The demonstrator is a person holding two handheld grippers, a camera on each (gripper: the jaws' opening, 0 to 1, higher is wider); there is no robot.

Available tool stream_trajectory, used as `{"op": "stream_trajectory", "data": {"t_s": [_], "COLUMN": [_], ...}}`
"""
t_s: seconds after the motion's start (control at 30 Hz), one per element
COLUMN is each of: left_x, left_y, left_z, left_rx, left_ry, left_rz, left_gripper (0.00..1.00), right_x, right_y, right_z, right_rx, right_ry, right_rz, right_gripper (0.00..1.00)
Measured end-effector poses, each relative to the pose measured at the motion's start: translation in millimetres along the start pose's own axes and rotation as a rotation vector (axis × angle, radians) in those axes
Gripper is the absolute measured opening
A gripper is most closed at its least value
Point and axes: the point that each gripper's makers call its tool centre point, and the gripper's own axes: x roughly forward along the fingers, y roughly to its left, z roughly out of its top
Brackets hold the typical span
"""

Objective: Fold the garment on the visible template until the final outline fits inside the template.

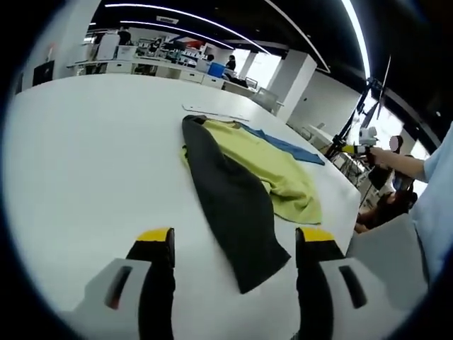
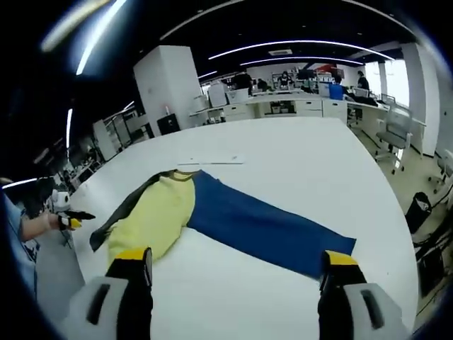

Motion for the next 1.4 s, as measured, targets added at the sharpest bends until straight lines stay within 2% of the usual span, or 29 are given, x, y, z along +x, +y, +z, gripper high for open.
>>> {"op": "stream_trajectory", "data": {"t_s": [0.27,0.37,0.47,0.5,0.57,0.73,0.97,1.07,1.2,1.4], "left_x": [-6.8,-7.3,-5.0,-3.0,-1.1,3.5,7.0,7.3,1.3,-16.7], "left_y": [-7.8,-10.9,-11.3,-10.4,-12.8,-17.6,-14.2,-10.3,-4.7,2.1], "left_z": [-35.0,-43.3,-51.5,-48.6,-49.8,-52.1,-56.3,-57.2,-46.2,-22.4], "left_rx": [-0.037,-0.048,-0.057,-0.046,-0.074,-0.077,-0.120,-0.123,-0.154,-0.127], "left_ry": [0.078,0.100,0.142,0.126,0.135,0.141,0.140,0.151,0.111,0.071], "left_rz": [-0.026,-0.035,-0.046,-0.048,-0.056,-0.065,-0.066,-0.046,-0.013,-0.011], "left_gripper": [0.53,0.48,0.41,0.38,0.34,0.25,0.09,0.00,0.00,0.00], "right_x": [-3.6,-4.4,-3.5,-3.6,-4.9,-10.9,-17.1,-20.8,-30.9,-46.2], "right_y": [24.9,35.8,39.2,41.0,41.8,36.9,38.4,41.5,51.2,62.1], "right_z": [-1.8,-7.2,-14.8,-15.9,-16.2,-13.3,-20.2,-22.9,-21.4,-18.2], "right_rx": [-0.025,-0.016,-0.053,-0.058,-0.063,-0.066,-0.050,-0.047,-0.038,-0.039], "right_ry": [-0.026,-0.029,-0.004,-0.002,0.000,-0.022,-0.040,-0.047,-0.068,-0.090], "right_rz": [0.055,0.078,0.082,0.084,0.094,0.089,0.086,0.083,0.083,0.068], "right_gripper": [1.00,1.00,1.00,0.99,0.99,0.98,0.96,0.95,0.95,0.95]}}
